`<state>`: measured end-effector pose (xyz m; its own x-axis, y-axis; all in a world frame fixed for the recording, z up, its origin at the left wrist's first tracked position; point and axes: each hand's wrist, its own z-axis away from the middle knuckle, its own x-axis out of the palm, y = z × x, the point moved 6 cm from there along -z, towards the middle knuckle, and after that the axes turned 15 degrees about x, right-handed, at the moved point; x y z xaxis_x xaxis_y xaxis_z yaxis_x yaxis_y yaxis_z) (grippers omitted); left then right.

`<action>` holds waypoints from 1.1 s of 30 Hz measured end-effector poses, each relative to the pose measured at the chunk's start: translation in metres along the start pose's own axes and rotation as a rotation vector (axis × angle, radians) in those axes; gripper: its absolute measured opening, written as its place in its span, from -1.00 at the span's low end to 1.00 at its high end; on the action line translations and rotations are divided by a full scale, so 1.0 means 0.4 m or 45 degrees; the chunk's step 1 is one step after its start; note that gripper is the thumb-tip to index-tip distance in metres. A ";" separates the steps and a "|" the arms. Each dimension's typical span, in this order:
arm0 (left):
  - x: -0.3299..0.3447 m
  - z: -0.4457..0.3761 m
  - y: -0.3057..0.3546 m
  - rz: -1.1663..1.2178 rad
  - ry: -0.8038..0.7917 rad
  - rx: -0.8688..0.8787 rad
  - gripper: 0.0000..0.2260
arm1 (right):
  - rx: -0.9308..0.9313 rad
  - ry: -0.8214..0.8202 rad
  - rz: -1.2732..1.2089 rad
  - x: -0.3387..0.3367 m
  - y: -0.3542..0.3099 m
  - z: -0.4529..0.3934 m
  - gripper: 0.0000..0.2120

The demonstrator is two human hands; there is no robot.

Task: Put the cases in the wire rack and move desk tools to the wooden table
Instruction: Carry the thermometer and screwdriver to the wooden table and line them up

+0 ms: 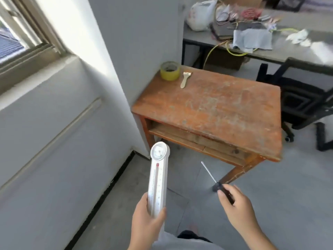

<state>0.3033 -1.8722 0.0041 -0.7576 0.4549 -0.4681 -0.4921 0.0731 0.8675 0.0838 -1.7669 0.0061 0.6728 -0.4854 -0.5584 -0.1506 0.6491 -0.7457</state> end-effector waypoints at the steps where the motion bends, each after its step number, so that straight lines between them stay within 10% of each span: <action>1: 0.025 -0.024 0.016 -0.020 -0.020 0.006 -0.69 | 0.008 0.066 -0.014 -0.026 0.013 -0.024 -0.76; 9: 0.092 -0.354 0.101 -0.280 -0.148 0.106 -0.72 | 0.204 0.348 -0.081 -0.130 -0.021 -0.222 -0.84; 12: 0.107 -0.535 0.149 -0.381 -0.158 0.240 -0.57 | 0.177 0.433 -0.026 -0.139 -0.113 -0.346 -0.55; 17: 0.151 -0.808 0.277 -0.404 -0.224 0.353 -0.72 | 0.171 0.567 0.156 -0.142 -0.314 -0.573 -0.86; 33: 0.372 -1.146 0.339 -0.590 -0.353 0.163 -0.48 | 0.550 0.185 0.054 -0.037 -0.368 -1.025 -0.89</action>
<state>-0.0727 -2.2016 -0.0250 -0.3246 0.5647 -0.7588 -0.6782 0.4203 0.6028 -0.2009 -2.0954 -0.0250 0.5593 -0.5103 -0.6533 0.1609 0.8399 -0.5183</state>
